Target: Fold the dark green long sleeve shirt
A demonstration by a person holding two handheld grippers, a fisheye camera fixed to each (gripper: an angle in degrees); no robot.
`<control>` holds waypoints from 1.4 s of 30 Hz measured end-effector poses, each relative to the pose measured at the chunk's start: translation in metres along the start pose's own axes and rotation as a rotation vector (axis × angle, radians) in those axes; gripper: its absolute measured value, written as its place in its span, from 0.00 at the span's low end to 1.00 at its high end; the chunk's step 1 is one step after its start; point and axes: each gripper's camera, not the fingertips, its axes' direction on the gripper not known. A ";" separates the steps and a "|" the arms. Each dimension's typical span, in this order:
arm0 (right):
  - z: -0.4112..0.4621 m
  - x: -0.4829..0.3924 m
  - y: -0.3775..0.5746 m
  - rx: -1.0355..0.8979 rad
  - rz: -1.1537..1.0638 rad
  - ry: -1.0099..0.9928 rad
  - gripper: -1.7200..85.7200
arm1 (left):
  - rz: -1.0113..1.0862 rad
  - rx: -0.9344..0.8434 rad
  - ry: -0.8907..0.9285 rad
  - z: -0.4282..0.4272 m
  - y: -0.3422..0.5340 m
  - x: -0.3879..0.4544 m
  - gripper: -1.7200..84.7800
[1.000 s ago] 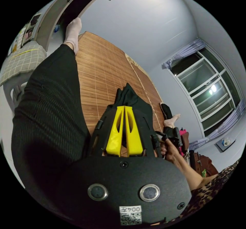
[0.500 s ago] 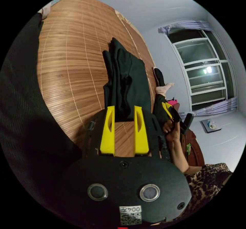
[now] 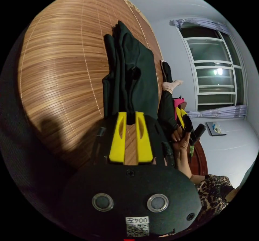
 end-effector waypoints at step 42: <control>0.182 0.118 -0.034 -0.759 0.423 -0.444 0.16 | -0.111 0.177 -0.364 0.002 0.010 0.012 0.05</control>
